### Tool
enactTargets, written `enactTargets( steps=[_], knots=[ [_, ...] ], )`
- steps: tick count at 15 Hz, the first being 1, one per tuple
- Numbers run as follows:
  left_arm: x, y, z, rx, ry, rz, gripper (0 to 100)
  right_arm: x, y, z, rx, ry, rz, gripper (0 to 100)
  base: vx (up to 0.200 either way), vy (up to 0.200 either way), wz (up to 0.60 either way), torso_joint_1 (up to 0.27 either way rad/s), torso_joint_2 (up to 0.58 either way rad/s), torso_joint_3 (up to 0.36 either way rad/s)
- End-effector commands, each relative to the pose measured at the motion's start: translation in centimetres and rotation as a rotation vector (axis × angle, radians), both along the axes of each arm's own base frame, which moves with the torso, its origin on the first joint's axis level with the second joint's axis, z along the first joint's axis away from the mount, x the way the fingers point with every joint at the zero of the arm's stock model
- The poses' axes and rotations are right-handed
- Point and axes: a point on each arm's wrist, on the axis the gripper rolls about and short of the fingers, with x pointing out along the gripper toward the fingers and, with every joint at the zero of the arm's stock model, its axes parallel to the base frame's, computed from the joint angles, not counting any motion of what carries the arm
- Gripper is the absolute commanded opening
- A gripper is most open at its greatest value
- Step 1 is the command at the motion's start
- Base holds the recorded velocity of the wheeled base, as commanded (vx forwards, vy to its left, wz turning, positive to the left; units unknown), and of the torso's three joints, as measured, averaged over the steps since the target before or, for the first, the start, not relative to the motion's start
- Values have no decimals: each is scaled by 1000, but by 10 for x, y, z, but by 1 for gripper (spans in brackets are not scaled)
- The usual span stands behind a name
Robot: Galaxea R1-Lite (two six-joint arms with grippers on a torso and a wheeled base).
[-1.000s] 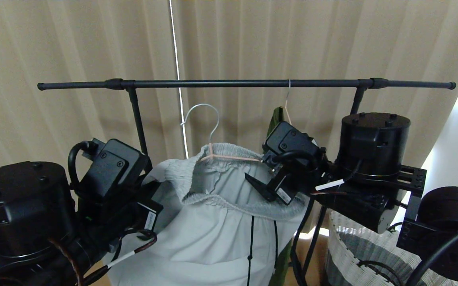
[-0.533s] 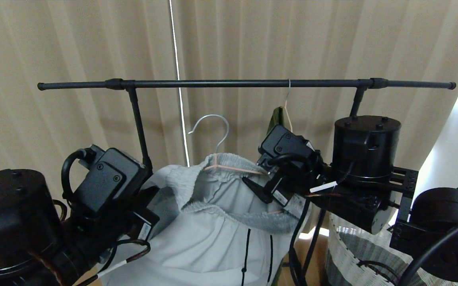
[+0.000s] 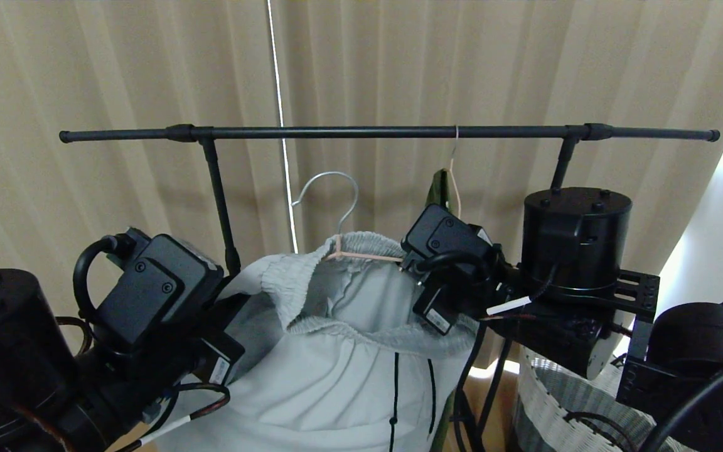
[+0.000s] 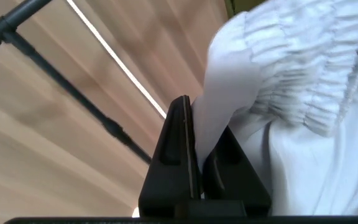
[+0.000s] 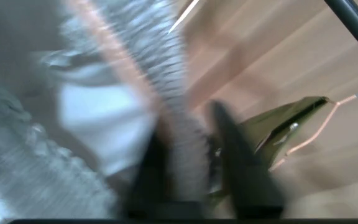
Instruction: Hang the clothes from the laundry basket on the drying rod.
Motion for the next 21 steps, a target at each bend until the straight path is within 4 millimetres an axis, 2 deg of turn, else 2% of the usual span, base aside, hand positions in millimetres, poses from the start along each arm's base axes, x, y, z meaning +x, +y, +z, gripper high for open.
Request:
enactTargets(
  steps=[1,7,8,10,14,18,21],
  knots=[
    [0,0,1,-1,-2,2,0,-2,1,1,5,-3,5,0,0,0,0,0,0,0],
    [-1,1,-1,-2,6,3,0,-5,1,3,11,-5,11,0,0,0,0,0,0,0],
    [-2,2,0,-7,0,3,100,-7,1,4,12,-6,15,0,0,0,0,0,0,0],
    [-3,2,1,-10,-3,0,100,-12,1,5,16,-8,26,0,0,0,0,0,0,0],
    [-14,-1,4,-37,-8,-125,100,-17,-9,8,27,-6,0,0,0,0,0,0,0,0],
    [-32,14,5,-60,-31,-166,100,-8,-30,11,54,-4,-127,0,0,0,0,0,0,0],
    [-41,21,7,-73,-48,-218,100,-4,-27,12,71,-3,-171,0,0,0,0,0,0,0]
  ],
)
